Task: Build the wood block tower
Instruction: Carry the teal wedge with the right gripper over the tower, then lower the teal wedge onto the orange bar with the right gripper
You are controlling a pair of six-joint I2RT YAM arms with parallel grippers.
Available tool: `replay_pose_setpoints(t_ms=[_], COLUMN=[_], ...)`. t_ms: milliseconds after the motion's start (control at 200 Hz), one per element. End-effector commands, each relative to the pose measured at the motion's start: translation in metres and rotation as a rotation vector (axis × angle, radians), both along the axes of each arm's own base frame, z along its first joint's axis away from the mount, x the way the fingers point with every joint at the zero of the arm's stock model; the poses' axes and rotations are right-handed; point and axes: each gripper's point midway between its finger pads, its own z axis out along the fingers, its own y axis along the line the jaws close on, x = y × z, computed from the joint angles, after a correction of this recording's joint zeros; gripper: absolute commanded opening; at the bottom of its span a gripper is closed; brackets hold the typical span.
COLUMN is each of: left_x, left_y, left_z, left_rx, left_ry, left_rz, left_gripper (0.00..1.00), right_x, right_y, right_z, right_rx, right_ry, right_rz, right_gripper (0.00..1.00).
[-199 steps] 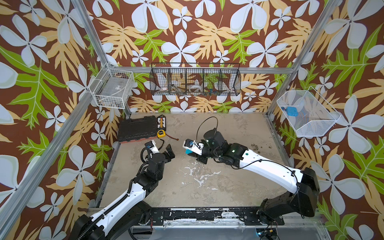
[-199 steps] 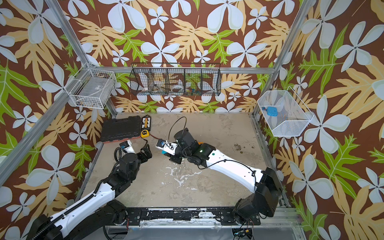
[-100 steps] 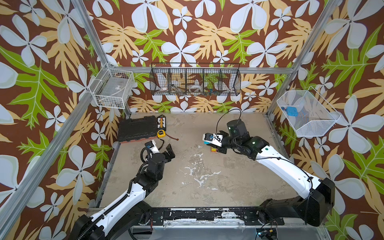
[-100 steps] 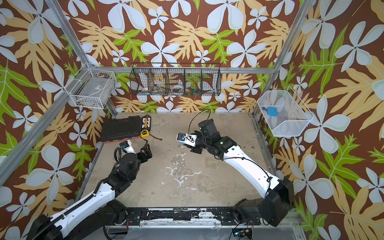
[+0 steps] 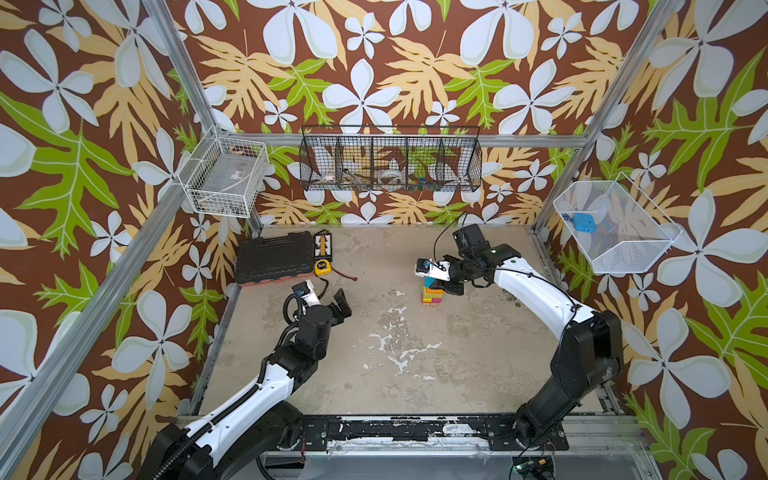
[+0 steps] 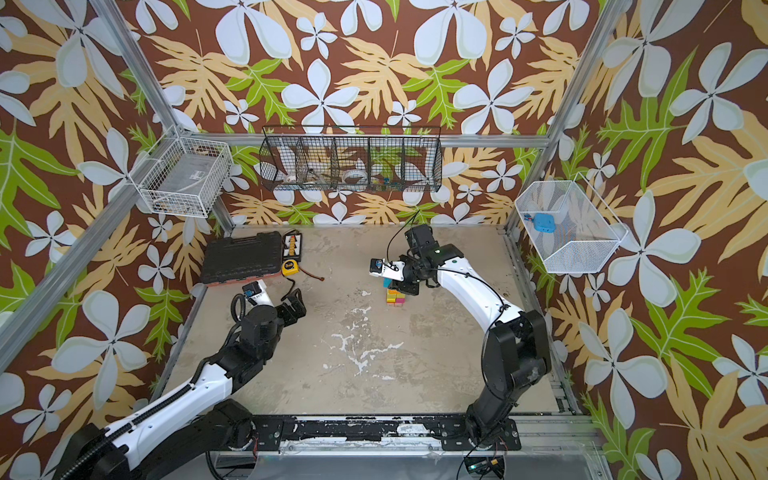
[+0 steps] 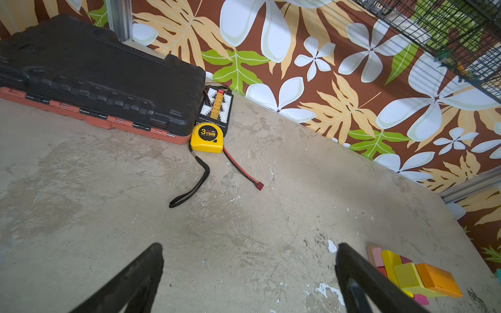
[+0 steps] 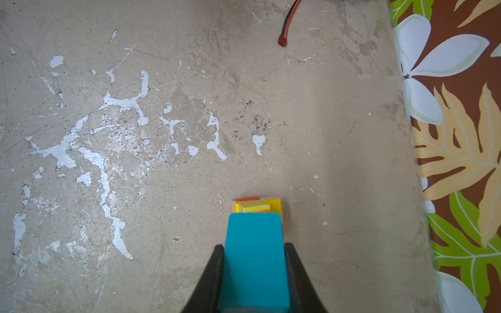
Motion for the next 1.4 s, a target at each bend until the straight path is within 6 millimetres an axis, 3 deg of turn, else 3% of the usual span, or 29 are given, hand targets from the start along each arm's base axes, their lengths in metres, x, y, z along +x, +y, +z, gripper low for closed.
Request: replay_pose_setpoints(t_ms=[0,185,621,1396], left_x=[0.004,0.007,0.007,0.008], left_y=[-0.008,-0.013,-0.012,-0.013], left_z=[0.006,0.003,0.004,0.003], left_rx=[-0.022,-0.01,-0.008,-0.007], left_ry=[-0.026,-0.006,-0.005,-0.002], left_rz=[-0.034,-0.05,-0.048,-0.048], left_gripper=[1.0,1.0,1.0,1.0], right_x=[-0.004,0.0,0.005,0.012], right_y=[0.004,0.004,-0.016,-0.018], right_z=[-0.01,-0.021,-0.024,-0.033], right_rx=[-0.01,-0.018,0.009,0.028], right_ry=[0.058,0.091,0.05,0.093], right_rz=[0.046,0.081,0.072,0.117], right_gripper=[0.0,0.0,0.0,0.0])
